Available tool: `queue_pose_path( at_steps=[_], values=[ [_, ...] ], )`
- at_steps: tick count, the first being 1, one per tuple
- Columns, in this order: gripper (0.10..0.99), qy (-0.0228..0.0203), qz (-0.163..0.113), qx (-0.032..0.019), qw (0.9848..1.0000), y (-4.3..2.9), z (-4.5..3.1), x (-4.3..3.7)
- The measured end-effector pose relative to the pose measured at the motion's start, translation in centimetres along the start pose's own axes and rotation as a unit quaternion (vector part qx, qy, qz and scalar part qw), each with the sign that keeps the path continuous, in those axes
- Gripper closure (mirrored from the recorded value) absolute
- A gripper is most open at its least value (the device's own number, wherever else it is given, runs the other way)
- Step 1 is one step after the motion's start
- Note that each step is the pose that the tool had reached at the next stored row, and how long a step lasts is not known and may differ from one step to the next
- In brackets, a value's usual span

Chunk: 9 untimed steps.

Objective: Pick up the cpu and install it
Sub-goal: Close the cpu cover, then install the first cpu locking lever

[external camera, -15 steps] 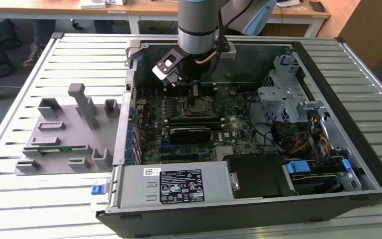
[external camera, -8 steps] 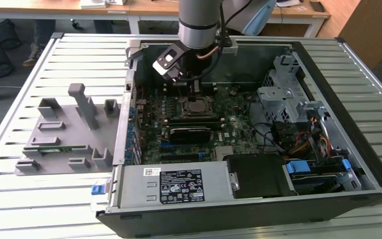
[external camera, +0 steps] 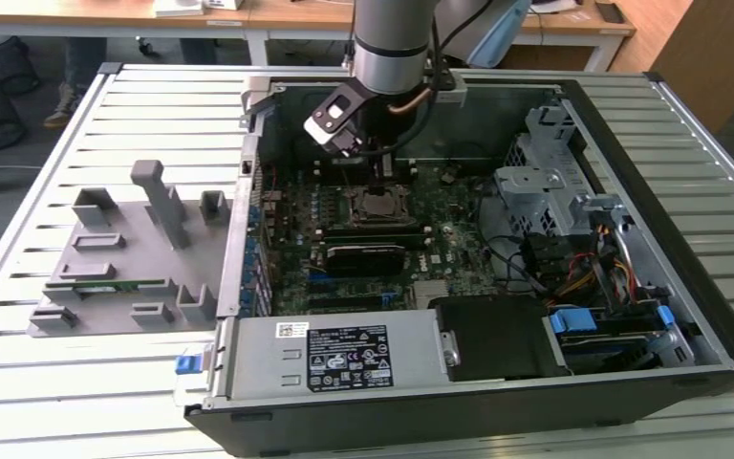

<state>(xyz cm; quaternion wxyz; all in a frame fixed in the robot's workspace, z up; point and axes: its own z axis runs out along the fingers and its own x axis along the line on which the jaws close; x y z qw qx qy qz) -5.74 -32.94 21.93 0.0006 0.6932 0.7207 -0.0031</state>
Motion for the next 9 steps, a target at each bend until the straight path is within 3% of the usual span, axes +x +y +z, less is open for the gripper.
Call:
queue_pose_path(
  at_steps=[9],
  values=[
    [0.929, 0.0000, 0.000, 0.0000, 1.0000, 0.75, 0.00, 0.02]
  ],
)
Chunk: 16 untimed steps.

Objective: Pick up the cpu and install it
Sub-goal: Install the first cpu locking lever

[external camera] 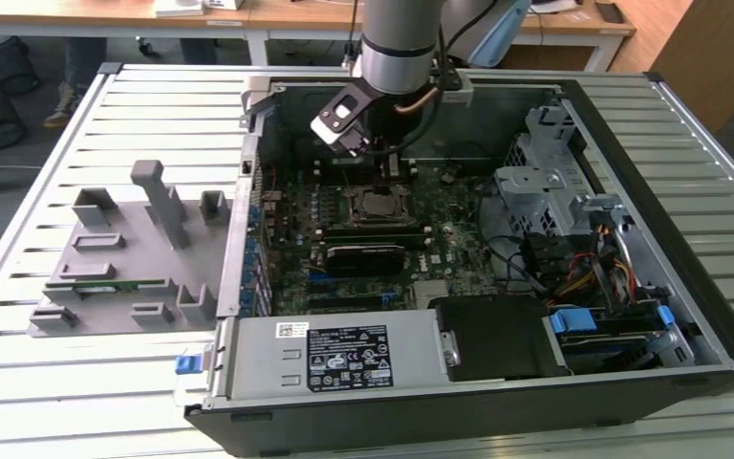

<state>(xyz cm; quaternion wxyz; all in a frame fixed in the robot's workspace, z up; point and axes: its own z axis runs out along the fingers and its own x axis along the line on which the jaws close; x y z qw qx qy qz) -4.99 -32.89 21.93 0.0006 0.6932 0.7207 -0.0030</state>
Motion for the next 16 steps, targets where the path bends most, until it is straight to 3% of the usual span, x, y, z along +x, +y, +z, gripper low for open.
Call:
queue_pose_path(
  at_steps=[6, 16],
  values=[
    [0.929, -0.0001, 0.000, 0.0000, 1.0000, 0.01, -0.19, 0.01],
    [0.929, 0.0000, 0.000, 0.0000, 1.0000, 0.01, -1.72, 0.00]
  ],
)
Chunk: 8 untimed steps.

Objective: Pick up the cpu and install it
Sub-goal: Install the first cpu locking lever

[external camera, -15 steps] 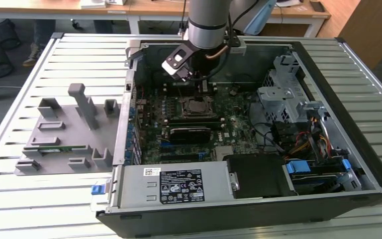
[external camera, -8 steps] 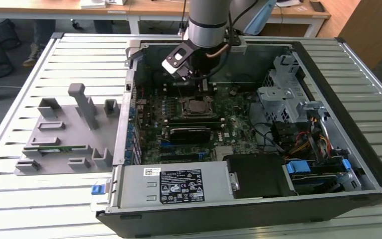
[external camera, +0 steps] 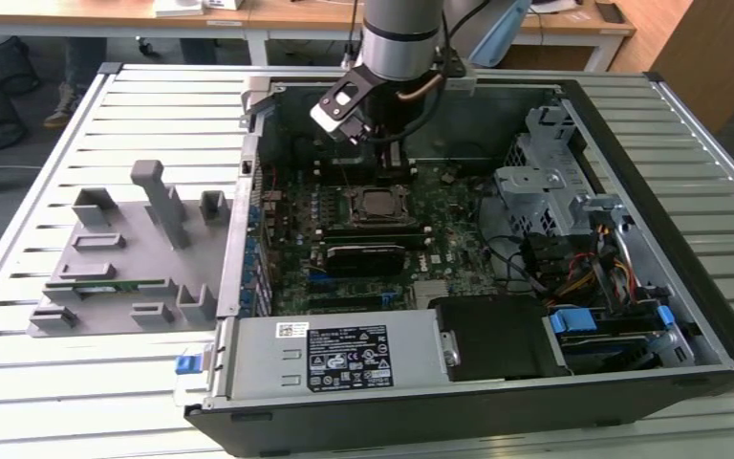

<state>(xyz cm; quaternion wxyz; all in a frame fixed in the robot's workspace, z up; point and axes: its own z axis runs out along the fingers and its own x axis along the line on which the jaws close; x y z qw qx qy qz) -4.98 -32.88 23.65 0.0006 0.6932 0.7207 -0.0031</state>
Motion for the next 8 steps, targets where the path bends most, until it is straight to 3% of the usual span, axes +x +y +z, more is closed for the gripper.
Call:
queue_pose_path(
  at_steps=[8],
  values=[
    [0.929, 0.0000, 0.000, 0.0000, 1.0000, -0.01, -1.53, -0.01]
  ],
)
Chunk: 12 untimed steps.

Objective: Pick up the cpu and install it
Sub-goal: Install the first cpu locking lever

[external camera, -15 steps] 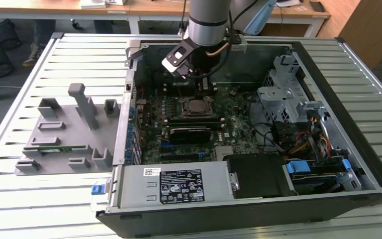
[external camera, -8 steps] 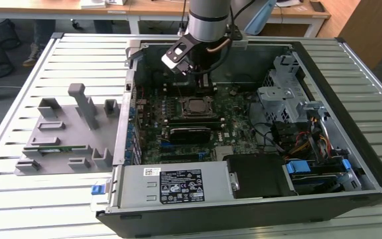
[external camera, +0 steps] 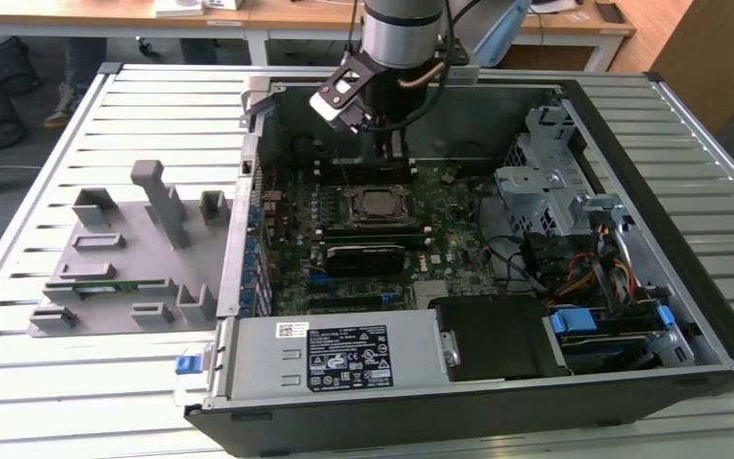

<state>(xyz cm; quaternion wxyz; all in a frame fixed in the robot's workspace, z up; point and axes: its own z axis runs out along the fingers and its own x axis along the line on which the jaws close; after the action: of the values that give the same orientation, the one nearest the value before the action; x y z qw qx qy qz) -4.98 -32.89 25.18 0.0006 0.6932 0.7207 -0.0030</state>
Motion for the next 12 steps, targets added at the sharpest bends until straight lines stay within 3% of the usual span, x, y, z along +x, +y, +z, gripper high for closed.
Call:
queue_pose_path(
  at_steps=[6, 12],
  values=[
    [0.929, 0.0000, 0.000, -0.0002, 1.0000, -0.07, -1.62, 0.00],
    [0.929, -0.0002, -0.007, -0.0053, 1.0000, -0.30, -1.82, -0.02]
  ],
)
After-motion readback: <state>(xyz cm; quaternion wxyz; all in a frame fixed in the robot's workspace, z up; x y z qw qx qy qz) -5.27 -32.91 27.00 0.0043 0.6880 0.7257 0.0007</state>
